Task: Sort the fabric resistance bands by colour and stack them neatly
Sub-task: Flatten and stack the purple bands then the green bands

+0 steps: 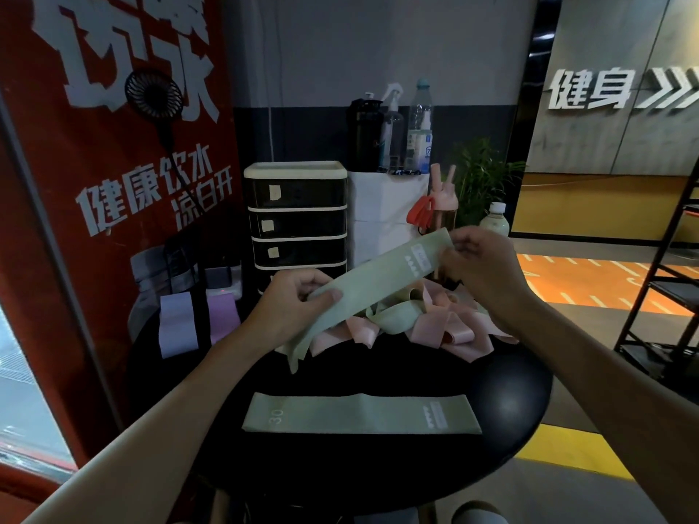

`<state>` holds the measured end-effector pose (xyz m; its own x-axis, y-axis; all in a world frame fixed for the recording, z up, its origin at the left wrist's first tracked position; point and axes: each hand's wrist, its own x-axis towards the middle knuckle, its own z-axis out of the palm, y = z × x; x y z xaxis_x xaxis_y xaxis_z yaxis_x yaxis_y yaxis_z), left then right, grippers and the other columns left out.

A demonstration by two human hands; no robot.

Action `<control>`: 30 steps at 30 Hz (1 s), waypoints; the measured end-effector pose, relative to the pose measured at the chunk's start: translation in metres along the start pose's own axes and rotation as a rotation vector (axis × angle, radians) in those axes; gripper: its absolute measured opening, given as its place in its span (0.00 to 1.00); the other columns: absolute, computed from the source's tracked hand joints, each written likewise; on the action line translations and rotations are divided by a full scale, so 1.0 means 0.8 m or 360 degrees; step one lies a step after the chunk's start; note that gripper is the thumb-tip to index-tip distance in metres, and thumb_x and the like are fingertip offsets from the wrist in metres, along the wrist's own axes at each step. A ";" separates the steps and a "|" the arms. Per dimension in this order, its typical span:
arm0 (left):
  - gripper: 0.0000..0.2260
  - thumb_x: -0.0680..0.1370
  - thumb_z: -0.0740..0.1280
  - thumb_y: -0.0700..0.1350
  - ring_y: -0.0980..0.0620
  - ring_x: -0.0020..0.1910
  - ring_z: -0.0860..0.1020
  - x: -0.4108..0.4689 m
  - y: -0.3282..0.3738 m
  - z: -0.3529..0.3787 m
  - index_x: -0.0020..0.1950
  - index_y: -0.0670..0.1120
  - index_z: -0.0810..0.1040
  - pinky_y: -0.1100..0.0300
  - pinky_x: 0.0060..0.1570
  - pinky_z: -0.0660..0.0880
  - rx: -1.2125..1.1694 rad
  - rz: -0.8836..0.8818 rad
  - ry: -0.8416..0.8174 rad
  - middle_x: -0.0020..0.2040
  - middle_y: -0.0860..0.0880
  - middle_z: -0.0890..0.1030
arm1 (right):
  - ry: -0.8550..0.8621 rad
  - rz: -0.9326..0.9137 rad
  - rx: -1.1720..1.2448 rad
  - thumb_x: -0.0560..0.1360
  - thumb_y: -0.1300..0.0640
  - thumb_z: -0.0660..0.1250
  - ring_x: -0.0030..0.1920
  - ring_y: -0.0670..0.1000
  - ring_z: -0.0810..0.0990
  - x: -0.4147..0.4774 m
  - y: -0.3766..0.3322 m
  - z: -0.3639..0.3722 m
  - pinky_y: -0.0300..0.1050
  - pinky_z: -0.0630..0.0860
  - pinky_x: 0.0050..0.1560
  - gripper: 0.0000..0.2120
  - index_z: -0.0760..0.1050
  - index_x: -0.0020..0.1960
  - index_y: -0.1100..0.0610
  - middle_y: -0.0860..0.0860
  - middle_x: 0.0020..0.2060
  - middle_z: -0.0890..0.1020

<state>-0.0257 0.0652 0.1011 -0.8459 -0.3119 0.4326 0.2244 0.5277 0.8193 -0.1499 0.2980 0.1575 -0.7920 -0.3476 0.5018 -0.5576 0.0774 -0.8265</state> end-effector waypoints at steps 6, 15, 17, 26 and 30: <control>0.05 0.76 0.73 0.45 0.54 0.40 0.83 -0.013 -0.008 -0.019 0.51 0.46 0.84 0.62 0.41 0.77 0.0081 -0.0253 -0.0182 0.41 0.48 0.86 | 0.0057 0.0073 -0.0025 0.76 0.67 0.66 0.40 0.50 0.80 -0.004 0.025 -0.013 0.40 0.78 0.40 0.05 0.80 0.49 0.62 0.59 0.44 0.83; 0.03 0.77 0.72 0.43 0.54 0.42 0.83 -0.039 -0.024 -0.047 0.45 0.44 0.83 0.60 0.44 0.78 0.0210 -0.0371 -0.0471 0.43 0.47 0.86 | 0.0061 0.0175 0.0011 0.76 0.67 0.66 0.33 0.46 0.79 -0.033 0.056 -0.021 0.43 0.75 0.37 0.11 0.78 0.38 0.56 0.51 0.32 0.83; 0.03 0.77 0.72 0.41 0.47 0.46 0.83 -0.044 -0.030 -0.056 0.50 0.42 0.82 0.52 0.49 0.78 0.0201 -0.0422 -0.0499 0.47 0.43 0.85 | 0.0079 0.0224 0.0056 0.76 0.67 0.67 0.32 0.43 0.79 -0.038 0.066 -0.026 0.40 0.75 0.37 0.10 0.78 0.39 0.56 0.46 0.31 0.83; 0.09 0.76 0.71 0.34 0.46 0.40 0.81 -0.076 -0.037 -0.062 0.51 0.35 0.73 0.58 0.35 0.79 -0.0129 -0.0514 -0.0045 0.45 0.32 0.81 | -0.0022 0.0267 0.0017 0.74 0.68 0.70 0.32 0.50 0.78 -0.084 0.105 -0.033 0.41 0.74 0.36 0.10 0.74 0.52 0.58 0.57 0.33 0.80; 0.08 0.76 0.71 0.34 0.45 0.39 0.78 -0.098 -0.052 -0.054 0.49 0.37 0.73 0.55 0.37 0.76 -0.0158 -0.0529 0.0086 0.40 0.39 0.83 | -0.0073 0.0163 -0.0097 0.74 0.72 0.67 0.40 0.54 0.74 -0.119 0.124 -0.026 0.43 0.70 0.41 0.08 0.74 0.50 0.63 0.62 0.38 0.75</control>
<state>0.0523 0.0336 0.0495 -0.8544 -0.4964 0.1533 -0.0109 0.3120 0.9500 -0.1353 0.3583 0.0331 -0.8344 -0.3769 0.4020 -0.4893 0.1712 -0.8551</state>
